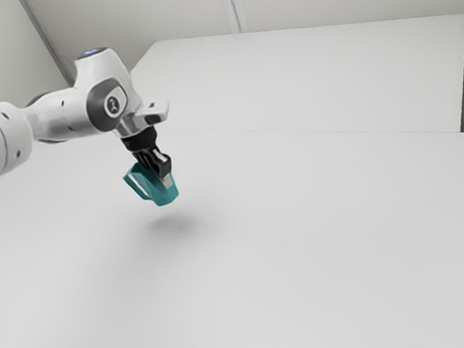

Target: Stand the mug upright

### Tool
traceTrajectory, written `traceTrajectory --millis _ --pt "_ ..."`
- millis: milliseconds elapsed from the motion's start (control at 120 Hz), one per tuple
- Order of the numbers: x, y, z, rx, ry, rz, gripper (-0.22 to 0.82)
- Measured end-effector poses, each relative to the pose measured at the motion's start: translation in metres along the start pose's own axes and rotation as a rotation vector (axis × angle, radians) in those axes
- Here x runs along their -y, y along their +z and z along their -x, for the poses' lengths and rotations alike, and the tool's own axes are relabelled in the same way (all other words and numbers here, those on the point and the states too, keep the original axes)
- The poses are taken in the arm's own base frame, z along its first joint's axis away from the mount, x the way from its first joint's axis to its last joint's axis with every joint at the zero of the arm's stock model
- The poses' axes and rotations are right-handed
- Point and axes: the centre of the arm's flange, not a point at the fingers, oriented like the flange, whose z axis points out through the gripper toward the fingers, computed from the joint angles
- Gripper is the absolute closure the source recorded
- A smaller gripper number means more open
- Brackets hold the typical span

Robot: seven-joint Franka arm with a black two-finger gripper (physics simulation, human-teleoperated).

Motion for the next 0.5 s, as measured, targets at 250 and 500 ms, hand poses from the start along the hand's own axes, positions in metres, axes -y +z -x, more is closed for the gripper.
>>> traceTrajectory --millis 250,500 --pt "-0.009 0.017 -0.015 -0.032 -0.069 -0.041 0.78" --pt "-0.011 0.036 -0.022 0.000 -0.099 -0.083 0.78"
